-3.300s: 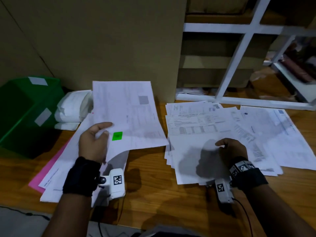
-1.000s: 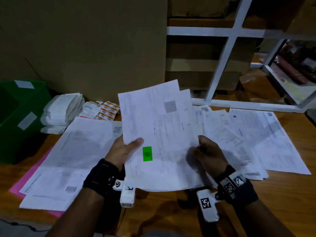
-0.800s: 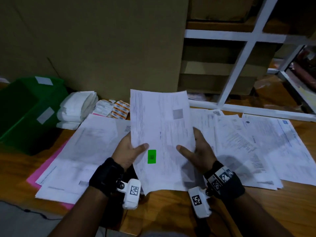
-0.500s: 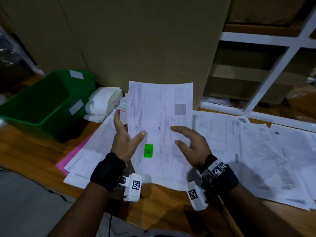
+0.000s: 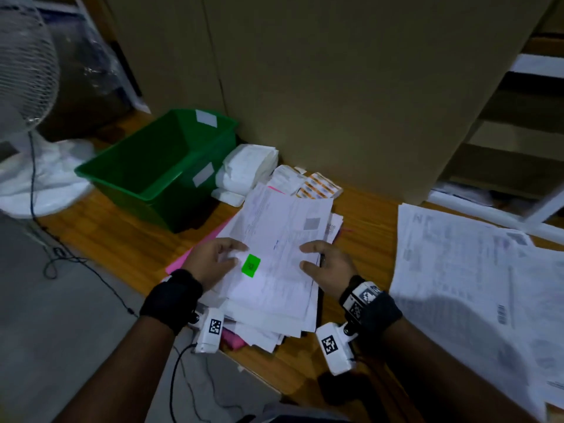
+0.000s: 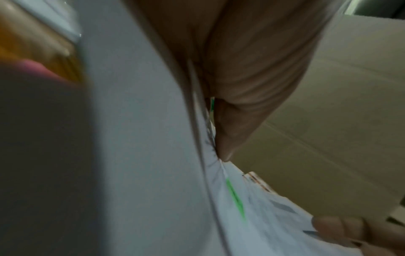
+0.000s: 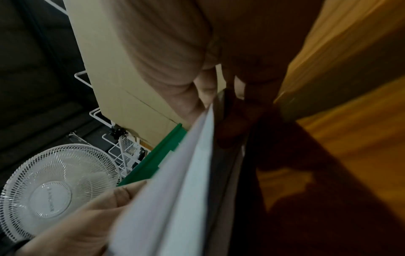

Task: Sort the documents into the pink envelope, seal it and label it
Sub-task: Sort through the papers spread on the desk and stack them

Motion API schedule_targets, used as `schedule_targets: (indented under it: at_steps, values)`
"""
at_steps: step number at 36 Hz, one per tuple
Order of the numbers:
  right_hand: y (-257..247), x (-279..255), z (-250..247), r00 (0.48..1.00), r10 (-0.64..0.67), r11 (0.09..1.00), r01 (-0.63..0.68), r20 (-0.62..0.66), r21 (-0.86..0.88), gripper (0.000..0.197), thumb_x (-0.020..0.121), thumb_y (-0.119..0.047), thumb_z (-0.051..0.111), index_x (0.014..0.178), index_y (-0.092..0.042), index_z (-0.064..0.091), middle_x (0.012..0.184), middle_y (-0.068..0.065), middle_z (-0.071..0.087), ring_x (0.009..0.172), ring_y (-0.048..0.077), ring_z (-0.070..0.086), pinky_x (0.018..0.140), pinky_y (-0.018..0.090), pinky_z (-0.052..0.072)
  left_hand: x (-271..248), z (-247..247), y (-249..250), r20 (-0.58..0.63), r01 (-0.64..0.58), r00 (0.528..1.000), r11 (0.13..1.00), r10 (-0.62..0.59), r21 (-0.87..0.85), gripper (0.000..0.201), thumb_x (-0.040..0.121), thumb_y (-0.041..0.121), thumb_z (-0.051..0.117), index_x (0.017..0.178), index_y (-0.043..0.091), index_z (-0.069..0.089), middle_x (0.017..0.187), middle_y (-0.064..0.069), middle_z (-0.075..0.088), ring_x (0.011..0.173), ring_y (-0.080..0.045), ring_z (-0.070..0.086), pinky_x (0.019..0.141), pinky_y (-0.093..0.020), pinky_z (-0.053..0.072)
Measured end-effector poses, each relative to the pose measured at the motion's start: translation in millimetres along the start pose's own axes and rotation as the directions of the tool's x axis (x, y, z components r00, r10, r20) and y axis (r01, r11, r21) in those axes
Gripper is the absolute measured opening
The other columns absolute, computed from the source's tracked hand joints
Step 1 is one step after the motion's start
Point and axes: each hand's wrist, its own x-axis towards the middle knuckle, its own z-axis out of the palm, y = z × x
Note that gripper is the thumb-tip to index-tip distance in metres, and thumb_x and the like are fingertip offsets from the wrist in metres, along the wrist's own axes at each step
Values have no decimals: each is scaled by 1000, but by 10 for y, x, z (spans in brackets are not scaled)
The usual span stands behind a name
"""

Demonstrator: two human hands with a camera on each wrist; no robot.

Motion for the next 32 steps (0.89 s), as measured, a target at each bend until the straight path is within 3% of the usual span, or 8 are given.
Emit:
schedule_targets:
  at_steps: [6, 8, 10, 15, 19, 22, 26, 32]
  values:
    - [14, -18, 161, 1000, 27, 991, -25, 10, -132, 20, 86, -36, 68, 106, -39, 63, 130, -4, 61, 120, 14, 57, 104, 34, 48, 50, -151, -67, -98, 21, 995, 959, 7, 284, 28, 92, 10, 64, 118, 17, 70, 127, -5, 60, 108, -20, 60, 103, -30, 47]
    - [37, -89, 138, 999, 24, 986, -30, -33, -165, 23, 86, -35, 69, 108, -31, 67, 126, 0, 62, 108, 16, 62, 97, 33, 52, 77, -140, 21, -136, 36, 991, 948, 8, 316, 31, 93, 12, 64, 124, 13, 68, 139, -11, 51, 118, -25, 56, 99, -20, 37]
    - [58, -166, 72, 997, 38, 986, -49, -72, -156, 26, 85, -33, 71, 110, -26, 68, 122, 1, 61, 95, 15, 64, 90, 34, 56, 97, -88, 179, -164, 5, 985, 953, 47, 304, 32, 93, 13, 63, 125, 13, 69, 143, -15, 48, 128, -28, 51, 100, -24, 37]
    - [98, -443, -307, 980, 97, 982, -123, -171, -146, 29, 82, -31, 72, 108, -19, 70, 121, 4, 55, 91, 18, 66, 84, 33, 57, 133, 306, 706, -4, -171, 985, 974, 174, 149, 44, 82, 33, 57, 121, 16, 70, 133, -10, 55, 128, -20, 50, 94, -22, 39]
    - [235, -722, -731, 944, 183, 958, -233, -274, -165, 22, 82, -23, 72, 104, -23, 71, 116, 0, 55, 94, 15, 63, 87, 26, 53, 202, 810, 1089, 115, -269, 958, 963, 264, 34, 30, 92, 23, 68, 122, 19, 69, 135, -4, 52, 127, -16, 51, 102, -36, 51]
    - [410, -951, -1047, 874, 266, 948, -313, -407, -52, 16, 78, -16, 71, 94, -18, 73, 92, 4, 70, 78, 16, 68, 68, 22, 54, 271, 1163, 1344, 187, -336, 926, 942, 329, 2, 30, 90, 29, 69, 119, 22, 69, 128, -1, 57, 121, -18, 55, 99, -35, 51]
    - [665, -1301, -1463, 794, 301, 903, -415, -528, -110, 19, 75, -20, 77, 94, -18, 76, 91, 3, 69, 87, 18, 65, 77, 20, 43, 321, 1582, 1665, 268, -365, 897, 931, 351, 1, 27, 89, 30, 72, 116, 26, 68, 124, 0, 61, 114, -17, 59, 87, -24, 44]
    - [980, -1739, -1803, 678, 429, 751, -635, -597, -180, 31, 76, -39, 73, 105, -30, 69, 122, 12, 59, 120, 30, 52, 105, 39, 42, 363, 1998, 1991, 416, -286, 868, 958, 269, -23, 26, 92, 37, 68, 117, 30, 67, 128, 5, 63, 116, -16, 59, 98, -38, 51]
